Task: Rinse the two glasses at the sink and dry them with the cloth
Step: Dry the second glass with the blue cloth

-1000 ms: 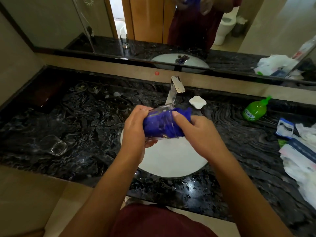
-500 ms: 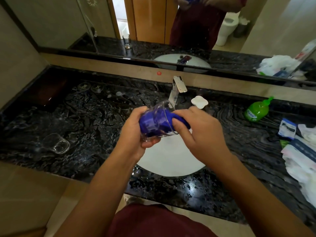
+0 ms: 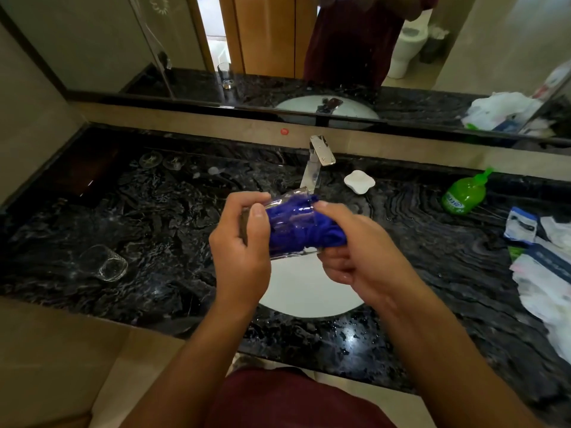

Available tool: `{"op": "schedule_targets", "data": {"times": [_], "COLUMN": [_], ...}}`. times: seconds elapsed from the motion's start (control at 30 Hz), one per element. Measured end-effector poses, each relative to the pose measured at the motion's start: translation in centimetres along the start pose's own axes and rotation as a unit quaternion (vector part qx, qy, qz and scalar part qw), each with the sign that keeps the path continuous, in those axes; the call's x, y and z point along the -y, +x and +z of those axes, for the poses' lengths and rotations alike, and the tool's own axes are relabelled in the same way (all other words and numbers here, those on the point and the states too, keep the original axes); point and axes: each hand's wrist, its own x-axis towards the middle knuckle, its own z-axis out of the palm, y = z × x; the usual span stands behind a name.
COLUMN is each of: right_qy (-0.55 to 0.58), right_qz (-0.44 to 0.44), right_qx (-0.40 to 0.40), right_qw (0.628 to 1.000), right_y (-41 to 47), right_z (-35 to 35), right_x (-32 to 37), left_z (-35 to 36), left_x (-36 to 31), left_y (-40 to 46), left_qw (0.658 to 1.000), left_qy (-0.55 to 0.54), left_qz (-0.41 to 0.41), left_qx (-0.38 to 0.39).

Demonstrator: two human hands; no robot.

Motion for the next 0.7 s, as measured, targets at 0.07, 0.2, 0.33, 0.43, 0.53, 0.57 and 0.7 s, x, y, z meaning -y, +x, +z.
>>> {"op": "schedule_targets", "data": {"times": [0.07,0.2,0.33,0.43,0.53,0.57,0.7], "right_qy": [0.098,0.203,0.162,0.11,-0.002,-0.041,-0.222], "right_qz": [0.011,-0.026,-0.113,-0.164,-0.233,-0.262,-0.406], "right_qx": [0.011,0.034,-0.03,-0.053,-0.055,-0.05,-0.041], "right_qw": [0.995,0.978,0.98,0.979,0.971,0.963,0.886], "right_y": [-0.1,0.8,1.3,1.6,1.8,1.7,1.4], "right_z": [-0.4,-2.2,-2.5,-2.3,-1.9,-1.6,-0.4], "right_x": [0.0,0.4,0.0,-0.9,-1.7,-2.0,-2.9], "left_z": [-0.4,-1.4,-1.6,-1.7,-1.5,-1.4,-0.8], "left_x": [-0.1,0.2,0.0,0.2,0.5,0.5,0.9], "left_y": [0.2,0.7,1.6,1.7,1.6,1.5,1.4], "left_qw": [0.999,1.0,0.932,0.889,0.876,0.875,0.881], "left_qy": [0.022,0.012,-0.231,-0.297,-0.315,-0.311,-0.274], "left_qz": [0.039,0.014,-0.281,-0.346,-0.36,-0.366,-0.379], "left_qx": [0.005,-0.003,0.003,0.028,0.055,0.062,0.07]}}
